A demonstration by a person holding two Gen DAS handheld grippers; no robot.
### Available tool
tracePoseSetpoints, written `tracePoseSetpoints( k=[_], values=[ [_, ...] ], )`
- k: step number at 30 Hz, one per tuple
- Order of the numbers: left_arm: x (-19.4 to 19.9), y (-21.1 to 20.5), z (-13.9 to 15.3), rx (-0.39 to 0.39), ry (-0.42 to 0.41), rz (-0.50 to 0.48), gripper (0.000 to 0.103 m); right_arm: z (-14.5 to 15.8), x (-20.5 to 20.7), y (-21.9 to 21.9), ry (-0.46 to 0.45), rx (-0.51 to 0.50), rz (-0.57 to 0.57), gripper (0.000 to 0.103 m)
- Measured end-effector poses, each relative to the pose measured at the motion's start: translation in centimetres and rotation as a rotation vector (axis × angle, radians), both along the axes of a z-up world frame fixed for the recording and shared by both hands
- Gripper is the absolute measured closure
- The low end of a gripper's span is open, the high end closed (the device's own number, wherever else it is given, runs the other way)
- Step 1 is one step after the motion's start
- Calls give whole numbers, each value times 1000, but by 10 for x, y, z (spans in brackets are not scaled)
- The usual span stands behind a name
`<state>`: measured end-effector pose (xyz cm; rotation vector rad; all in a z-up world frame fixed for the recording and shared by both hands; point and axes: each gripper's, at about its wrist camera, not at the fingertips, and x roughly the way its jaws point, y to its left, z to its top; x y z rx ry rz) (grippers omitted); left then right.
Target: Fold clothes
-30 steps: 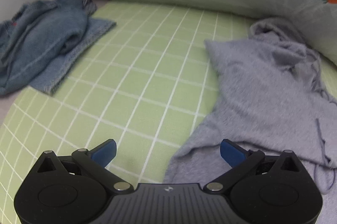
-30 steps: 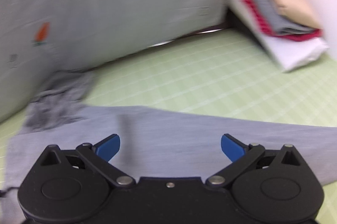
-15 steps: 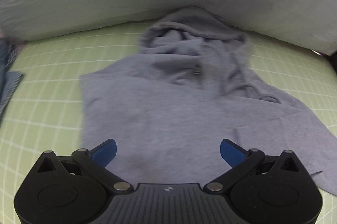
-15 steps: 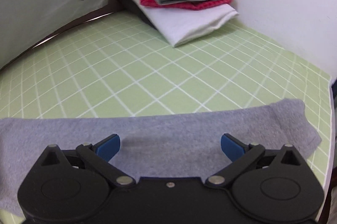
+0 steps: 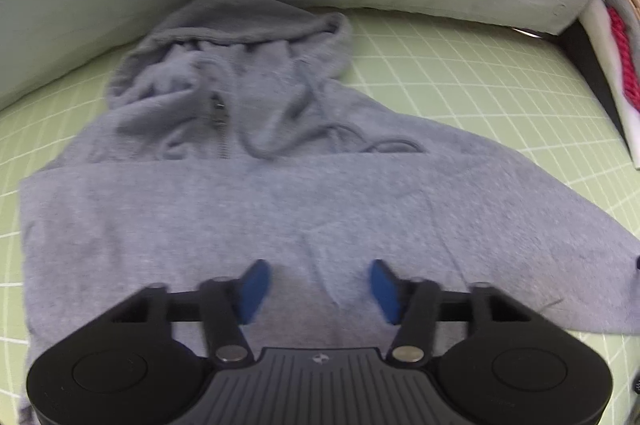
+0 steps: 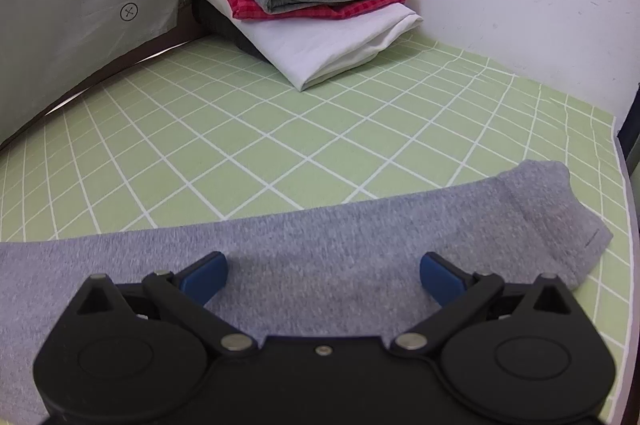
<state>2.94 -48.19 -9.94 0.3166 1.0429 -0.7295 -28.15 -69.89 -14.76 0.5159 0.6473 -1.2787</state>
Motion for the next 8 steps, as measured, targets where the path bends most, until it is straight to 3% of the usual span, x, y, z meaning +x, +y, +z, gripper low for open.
tracePoseSetpoints(
  k=[2,5,8],
  values=[
    [-4,-3,0,-18,4,-31,87,0,1,1,-1,-5,-6,0],
    [-7,-3,2,-20,-11,-57,96,-1,1,2,-2,-13,-11,0],
    [-2,6,11,-54,1,-57,97,-2,1,4,-4,-25,-12,0]
  ],
)
